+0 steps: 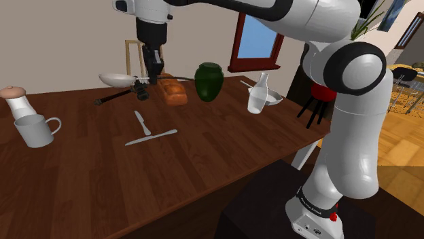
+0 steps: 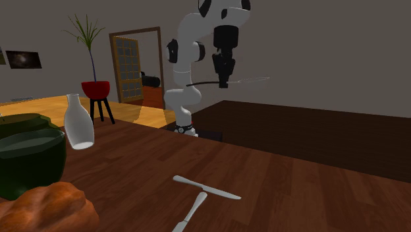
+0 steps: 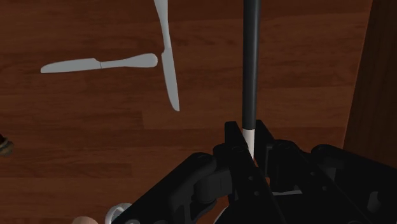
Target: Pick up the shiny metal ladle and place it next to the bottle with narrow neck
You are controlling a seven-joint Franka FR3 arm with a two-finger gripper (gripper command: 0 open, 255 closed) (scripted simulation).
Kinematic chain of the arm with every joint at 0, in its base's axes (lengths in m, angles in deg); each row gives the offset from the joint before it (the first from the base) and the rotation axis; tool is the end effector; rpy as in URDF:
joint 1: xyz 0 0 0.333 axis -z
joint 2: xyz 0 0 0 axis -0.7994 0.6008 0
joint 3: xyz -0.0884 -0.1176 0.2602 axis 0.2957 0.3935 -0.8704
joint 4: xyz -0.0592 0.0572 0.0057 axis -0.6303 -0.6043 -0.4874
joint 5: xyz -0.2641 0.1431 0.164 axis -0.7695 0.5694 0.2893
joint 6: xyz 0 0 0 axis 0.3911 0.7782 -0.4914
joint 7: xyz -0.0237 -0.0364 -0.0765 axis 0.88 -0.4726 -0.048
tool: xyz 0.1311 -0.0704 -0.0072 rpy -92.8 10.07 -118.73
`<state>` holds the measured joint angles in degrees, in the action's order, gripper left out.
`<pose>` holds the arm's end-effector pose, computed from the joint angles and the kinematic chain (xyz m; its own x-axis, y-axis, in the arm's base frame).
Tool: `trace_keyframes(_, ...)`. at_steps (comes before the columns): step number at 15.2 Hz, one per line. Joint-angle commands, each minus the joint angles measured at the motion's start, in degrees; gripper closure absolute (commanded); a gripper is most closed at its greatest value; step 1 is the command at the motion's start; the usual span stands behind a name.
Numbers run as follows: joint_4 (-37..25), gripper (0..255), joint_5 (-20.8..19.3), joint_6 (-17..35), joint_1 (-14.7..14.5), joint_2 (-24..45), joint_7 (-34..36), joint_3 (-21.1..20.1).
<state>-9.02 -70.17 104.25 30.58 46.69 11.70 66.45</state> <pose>0.4908 0.3205 0.5780 0.2551 0.9666 0.0260 0.9600 -0.2564 0.1123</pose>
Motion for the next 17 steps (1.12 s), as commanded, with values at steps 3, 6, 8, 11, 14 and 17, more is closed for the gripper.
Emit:
trace_keyframes(3,-6.25,255,-0.63,-4.15,-0.69,2.16,-0.24,0.01)
trace_keyframes(6,6.04,255,2.11,-0.11,2.97,-6.55,-2.97,0.64)
trace_keyframes(8,12.45,255,3.66,1.71,4.83,-11.46,-5.08,1.42)
trace_keyframes(11,20.49,255,5.57,3.59,6.96,-18.02,-8.49,3.03)
trace_keyframes(14,27.21,255,6.96,4.76,8.56,-23.85,-12.03,5.02)
trace_keyframes(17,32.92,255,7.83,5.38,9.87,-29.12,-15.60,7.21)
